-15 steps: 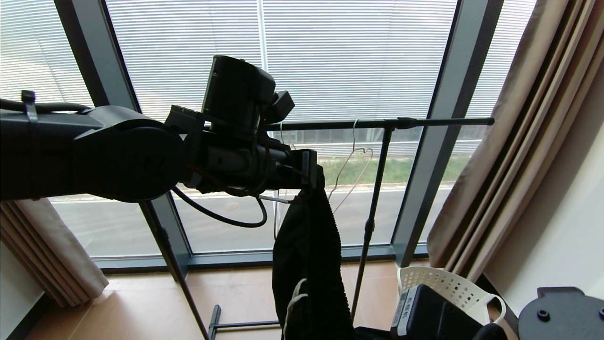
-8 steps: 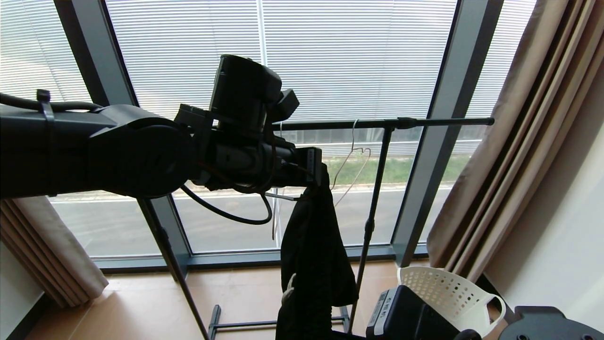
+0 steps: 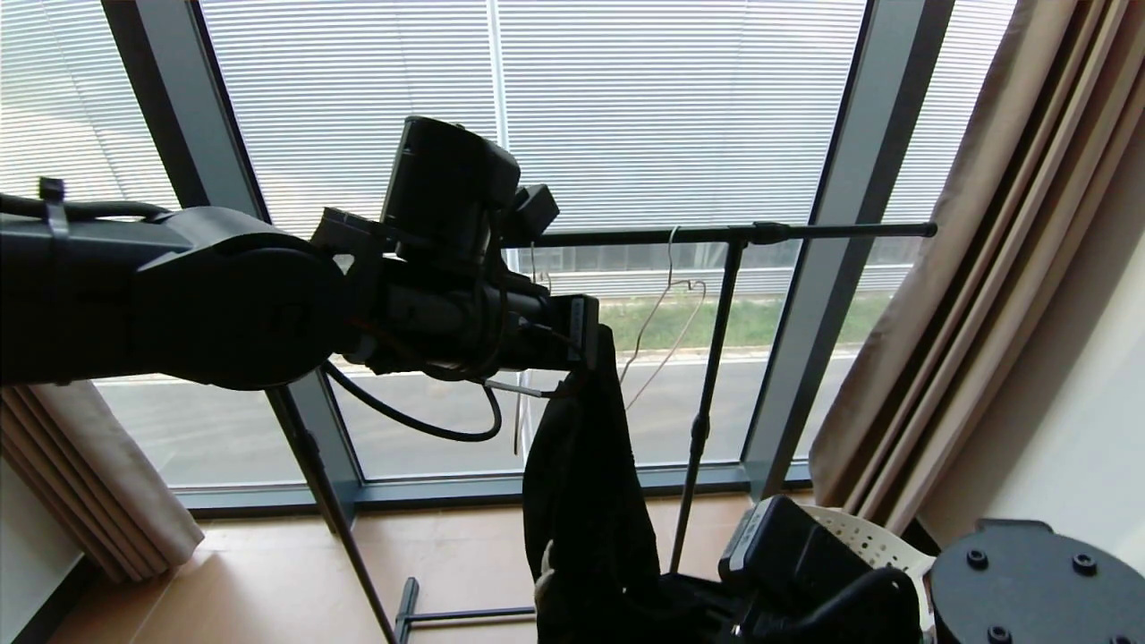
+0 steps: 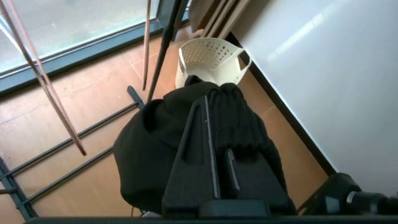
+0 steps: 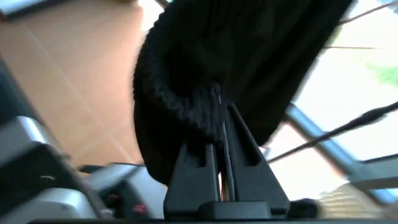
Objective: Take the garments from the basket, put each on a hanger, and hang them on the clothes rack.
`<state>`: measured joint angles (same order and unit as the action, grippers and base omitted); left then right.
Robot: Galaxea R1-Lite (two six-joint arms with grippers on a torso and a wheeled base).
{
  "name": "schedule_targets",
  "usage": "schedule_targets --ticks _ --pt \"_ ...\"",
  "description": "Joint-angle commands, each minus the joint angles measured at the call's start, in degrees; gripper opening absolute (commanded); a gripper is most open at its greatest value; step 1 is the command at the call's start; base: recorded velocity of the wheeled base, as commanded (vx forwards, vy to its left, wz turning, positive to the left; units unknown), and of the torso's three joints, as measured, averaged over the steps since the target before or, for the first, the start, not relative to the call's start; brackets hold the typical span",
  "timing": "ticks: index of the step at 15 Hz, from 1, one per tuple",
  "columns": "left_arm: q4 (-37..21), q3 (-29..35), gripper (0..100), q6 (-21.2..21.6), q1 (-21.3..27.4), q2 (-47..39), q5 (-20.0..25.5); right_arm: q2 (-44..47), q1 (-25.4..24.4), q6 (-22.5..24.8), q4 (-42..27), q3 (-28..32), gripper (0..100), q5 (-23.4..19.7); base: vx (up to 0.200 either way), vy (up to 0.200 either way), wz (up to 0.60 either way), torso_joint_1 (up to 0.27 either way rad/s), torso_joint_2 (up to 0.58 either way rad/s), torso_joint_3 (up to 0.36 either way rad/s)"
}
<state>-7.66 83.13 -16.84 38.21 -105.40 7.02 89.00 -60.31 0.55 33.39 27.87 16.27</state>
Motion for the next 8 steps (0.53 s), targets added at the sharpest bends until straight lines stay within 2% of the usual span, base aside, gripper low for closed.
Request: schedule_targets --ticks 1,4,8 --pt "0.0 -3.8 0 1.5 -0.6 4.2 0.7 -1.8 11.0 6.1 0.0 -1.2 0 0.1 0.000 0.000 0.00 0.000 0.00 0.000" --pt "0.1 -9.1 0 4.4 -1.2 7.0 0.7 0.1 21.5 8.3 0.4 1.2 0 -0.3 0.000 0.000 0.00 0.000 0.00 0.000" --pt "0.0 -14.6 0 6.6 -1.2 10.8 0.7 4.8 27.2 8.2 0.6 6.8 0 -0.4 0.000 0.000 0.00 0.000 0.00 0.000"
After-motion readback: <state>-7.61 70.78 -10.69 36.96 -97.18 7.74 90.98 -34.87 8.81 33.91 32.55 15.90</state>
